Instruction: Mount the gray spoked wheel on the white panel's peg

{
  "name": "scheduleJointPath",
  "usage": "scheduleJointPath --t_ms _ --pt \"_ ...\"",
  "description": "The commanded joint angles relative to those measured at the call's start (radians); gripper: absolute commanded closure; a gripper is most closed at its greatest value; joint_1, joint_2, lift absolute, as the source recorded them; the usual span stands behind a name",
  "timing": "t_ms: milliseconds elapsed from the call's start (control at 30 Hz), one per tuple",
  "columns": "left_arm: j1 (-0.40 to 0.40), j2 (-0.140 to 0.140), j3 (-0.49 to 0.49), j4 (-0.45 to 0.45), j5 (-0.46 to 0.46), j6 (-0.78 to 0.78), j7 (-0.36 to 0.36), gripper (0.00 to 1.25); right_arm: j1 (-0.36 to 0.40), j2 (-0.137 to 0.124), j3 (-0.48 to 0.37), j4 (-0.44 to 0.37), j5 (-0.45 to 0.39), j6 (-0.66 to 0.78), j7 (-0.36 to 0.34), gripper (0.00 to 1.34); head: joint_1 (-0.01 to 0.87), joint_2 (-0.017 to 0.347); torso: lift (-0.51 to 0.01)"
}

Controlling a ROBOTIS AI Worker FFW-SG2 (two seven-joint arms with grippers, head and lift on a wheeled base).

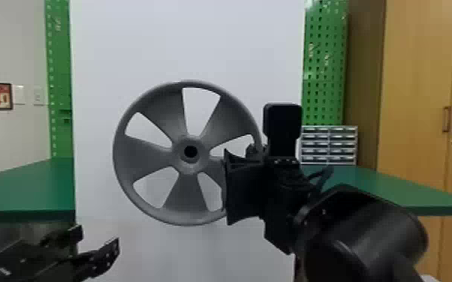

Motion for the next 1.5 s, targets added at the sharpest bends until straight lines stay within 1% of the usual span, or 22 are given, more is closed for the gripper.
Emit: scheduleJointPath --t_ms 0,233,1467 --pt "-0.002 0.000 -0.002 0.000 0.000 0.000 0.000 0.40 -0.005 -0.004 -0.005 0.000 0.000 0.001 -0.002 1.21 0.091 -0.008 -0.483" --pt "-0.002 0.000 -0.004 0.002 0.000 0.000 0.000 0.40 -0.007 -0.012 -0.016 0.002 0.000 0.004 -0.004 1.21 0.091 -0.008 -0.483" --pt "-0.006 0.000 -0.011 0.005 -0.002 0.000 0.000 0.40 -0.007 -0.010 -0.016 0.015 -0.035 -0.016 -0.004 1.21 0.091 -0.008 -0.483"
